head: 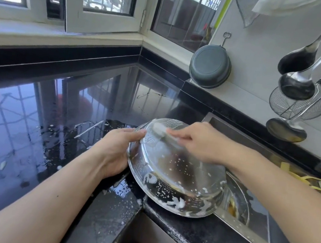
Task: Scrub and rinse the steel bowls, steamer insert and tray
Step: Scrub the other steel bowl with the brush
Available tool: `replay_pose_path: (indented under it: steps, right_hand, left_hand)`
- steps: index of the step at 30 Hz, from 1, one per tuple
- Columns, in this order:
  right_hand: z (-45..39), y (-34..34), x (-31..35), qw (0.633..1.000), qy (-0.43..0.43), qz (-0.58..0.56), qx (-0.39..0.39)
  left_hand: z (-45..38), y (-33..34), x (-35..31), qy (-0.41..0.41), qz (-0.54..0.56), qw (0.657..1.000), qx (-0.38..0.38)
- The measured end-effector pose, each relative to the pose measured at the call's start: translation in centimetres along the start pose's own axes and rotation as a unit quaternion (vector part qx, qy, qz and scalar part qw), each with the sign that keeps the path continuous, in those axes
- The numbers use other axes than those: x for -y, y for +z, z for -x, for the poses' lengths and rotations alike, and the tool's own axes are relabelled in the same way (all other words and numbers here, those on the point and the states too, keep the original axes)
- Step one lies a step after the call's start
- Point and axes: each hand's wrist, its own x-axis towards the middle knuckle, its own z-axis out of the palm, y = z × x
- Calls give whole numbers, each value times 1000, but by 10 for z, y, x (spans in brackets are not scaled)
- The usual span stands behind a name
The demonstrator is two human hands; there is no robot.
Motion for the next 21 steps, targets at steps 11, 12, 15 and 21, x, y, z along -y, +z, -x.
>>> replay_pose_path:
  steps: [11, 12, 15, 21]
  right_hand:
    - [32, 5, 7, 995, -97, 16, 18]
    - [28, 1, -1, 997, -76, 15, 2]
    - [29, -1, -14, 999, -45, 3, -16]
    - [52, 7, 3, 996, -91, -11, 15]
  left_hand:
    - [-6, -3, 4, 15, -16, 1000, 1]
    - [-7, -2, 5, 16, -18, 1000, -2]
    - [-6, 0, 6, 21, -26, 999, -10]
    - [-6, 1, 5, 21, -31, 999, -15]
